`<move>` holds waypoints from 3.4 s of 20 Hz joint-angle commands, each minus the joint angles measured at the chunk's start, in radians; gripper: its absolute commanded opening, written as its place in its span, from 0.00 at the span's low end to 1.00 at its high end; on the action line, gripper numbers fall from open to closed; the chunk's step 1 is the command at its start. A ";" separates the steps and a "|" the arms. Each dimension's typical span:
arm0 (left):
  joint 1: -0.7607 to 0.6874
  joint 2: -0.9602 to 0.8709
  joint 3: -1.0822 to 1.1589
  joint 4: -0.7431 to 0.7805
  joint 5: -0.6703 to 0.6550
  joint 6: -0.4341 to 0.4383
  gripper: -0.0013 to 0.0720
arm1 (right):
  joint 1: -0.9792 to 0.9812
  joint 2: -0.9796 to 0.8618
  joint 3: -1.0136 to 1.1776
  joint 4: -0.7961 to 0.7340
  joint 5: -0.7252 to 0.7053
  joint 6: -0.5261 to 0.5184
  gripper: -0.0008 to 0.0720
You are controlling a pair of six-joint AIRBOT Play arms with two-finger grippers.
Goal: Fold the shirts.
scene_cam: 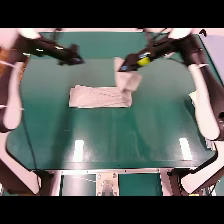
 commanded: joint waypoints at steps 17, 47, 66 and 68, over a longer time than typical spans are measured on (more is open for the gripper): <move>0.397 0.066 -0.116 0.088 -0.103 0.052 0.05 | -0.029 -0.098 -0.121 -0.275 -0.158 0.381 0.88; 0.201 0.066 -0.116 0.414 -0.152 -0.013 0.05 | -0.789 0.125 0.045 0.286 -0.075 0.229 0.02; 0.071 0.066 -0.116 0.407 -0.176 -0.051 0.05 | -1.357 0.243 0.038 -0.405 0.423 0.521 0.02; 0.071 0.066 -0.116 0.407 -0.190 -0.041 0.05 | -1.357 0.283 -0.024 -0.498 0.421 0.522 0.02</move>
